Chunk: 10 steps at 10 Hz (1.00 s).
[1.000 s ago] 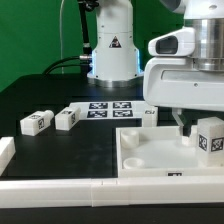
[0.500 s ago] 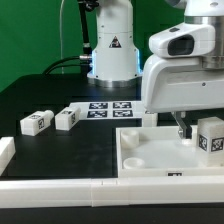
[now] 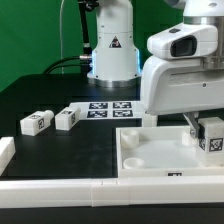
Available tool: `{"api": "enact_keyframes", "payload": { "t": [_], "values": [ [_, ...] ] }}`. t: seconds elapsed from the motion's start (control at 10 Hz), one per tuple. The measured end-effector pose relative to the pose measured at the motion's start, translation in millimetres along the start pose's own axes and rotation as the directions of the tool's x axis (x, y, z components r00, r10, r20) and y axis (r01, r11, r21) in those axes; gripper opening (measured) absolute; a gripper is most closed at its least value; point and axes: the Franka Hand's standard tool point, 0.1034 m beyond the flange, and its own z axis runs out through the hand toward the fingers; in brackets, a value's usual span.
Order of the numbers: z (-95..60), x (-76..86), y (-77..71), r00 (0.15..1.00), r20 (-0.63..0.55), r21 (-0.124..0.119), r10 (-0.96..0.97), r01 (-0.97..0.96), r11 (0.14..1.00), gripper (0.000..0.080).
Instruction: Assemble one leg
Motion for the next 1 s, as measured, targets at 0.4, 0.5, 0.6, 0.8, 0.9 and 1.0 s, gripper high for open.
{"api": "enact_keyframes", "payload": {
  "t": [0.4,0.5,0.6,0.8,0.9,1.0],
  "values": [
    [-0.1,-0.5,-1.6,0.906,-0.011,-0.001,0.422,-0.422,0.907,0.0291],
    [-0.4,-0.5,-2.3,0.836,-0.014,-0.002,0.549,-0.549,0.836,0.0291],
    [-0.8,-0.6,-3.0,0.701,-0.019,-0.005,0.713,-0.714,0.701,0.0291],
    [-0.2,-0.7,-4.0,0.482,-0.031,-0.006,0.876,-0.876,0.482,0.0291],
    [-0.2,-0.3,-3.8,0.378,-0.034,-0.002,0.925,-0.926,0.378,0.0291],
    [-0.1,-0.2,-3.2,0.294,-0.027,0.004,0.955,-0.956,0.294,0.0291]
  ]
}}
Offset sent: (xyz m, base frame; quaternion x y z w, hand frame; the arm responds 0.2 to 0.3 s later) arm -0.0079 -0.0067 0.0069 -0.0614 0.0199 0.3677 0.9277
